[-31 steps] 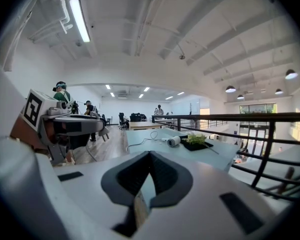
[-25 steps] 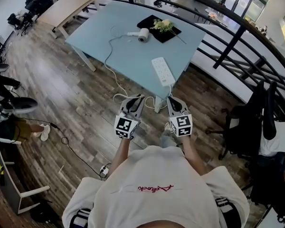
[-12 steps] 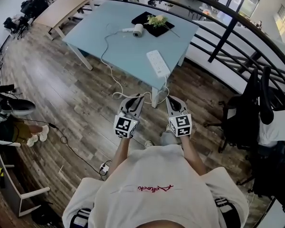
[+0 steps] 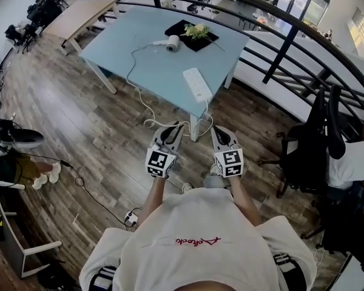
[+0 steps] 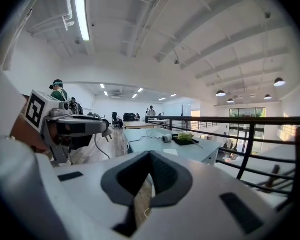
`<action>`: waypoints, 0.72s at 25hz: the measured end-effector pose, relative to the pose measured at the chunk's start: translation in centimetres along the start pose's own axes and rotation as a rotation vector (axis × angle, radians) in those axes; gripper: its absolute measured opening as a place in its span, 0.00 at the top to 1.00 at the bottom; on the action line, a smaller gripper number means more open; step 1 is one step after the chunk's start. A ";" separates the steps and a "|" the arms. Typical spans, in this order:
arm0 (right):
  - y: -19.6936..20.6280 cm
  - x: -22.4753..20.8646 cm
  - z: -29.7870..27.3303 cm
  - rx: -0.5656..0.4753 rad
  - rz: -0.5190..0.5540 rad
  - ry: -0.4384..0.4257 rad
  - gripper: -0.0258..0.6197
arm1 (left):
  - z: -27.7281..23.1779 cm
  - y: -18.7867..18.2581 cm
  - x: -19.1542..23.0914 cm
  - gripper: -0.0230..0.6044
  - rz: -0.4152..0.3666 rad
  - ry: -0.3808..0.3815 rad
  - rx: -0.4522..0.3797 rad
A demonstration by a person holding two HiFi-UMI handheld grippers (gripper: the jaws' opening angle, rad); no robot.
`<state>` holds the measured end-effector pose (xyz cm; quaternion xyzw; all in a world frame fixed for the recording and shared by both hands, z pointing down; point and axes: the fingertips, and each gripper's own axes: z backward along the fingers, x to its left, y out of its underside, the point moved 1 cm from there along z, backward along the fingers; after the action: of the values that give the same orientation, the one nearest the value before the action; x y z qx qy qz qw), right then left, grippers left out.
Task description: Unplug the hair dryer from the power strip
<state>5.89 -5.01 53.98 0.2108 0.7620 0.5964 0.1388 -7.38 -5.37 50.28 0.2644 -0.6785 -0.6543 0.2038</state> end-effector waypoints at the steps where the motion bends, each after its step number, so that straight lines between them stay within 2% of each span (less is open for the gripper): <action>1: 0.1 0.1 0.0 0.001 -0.001 -0.003 0.93 | 0.1 0.0 0.0 0.86 0.000 -0.002 0.000; 18: 1.1 1.6 0.2 0.022 -0.021 -0.002 0.93 | 1.2 0.8 0.1 0.86 0.007 0.012 0.007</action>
<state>4.74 -3.80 55.09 0.2051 0.7705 0.5862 0.1437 -8.33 -4.51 51.00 0.2669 -0.6806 -0.6495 0.2092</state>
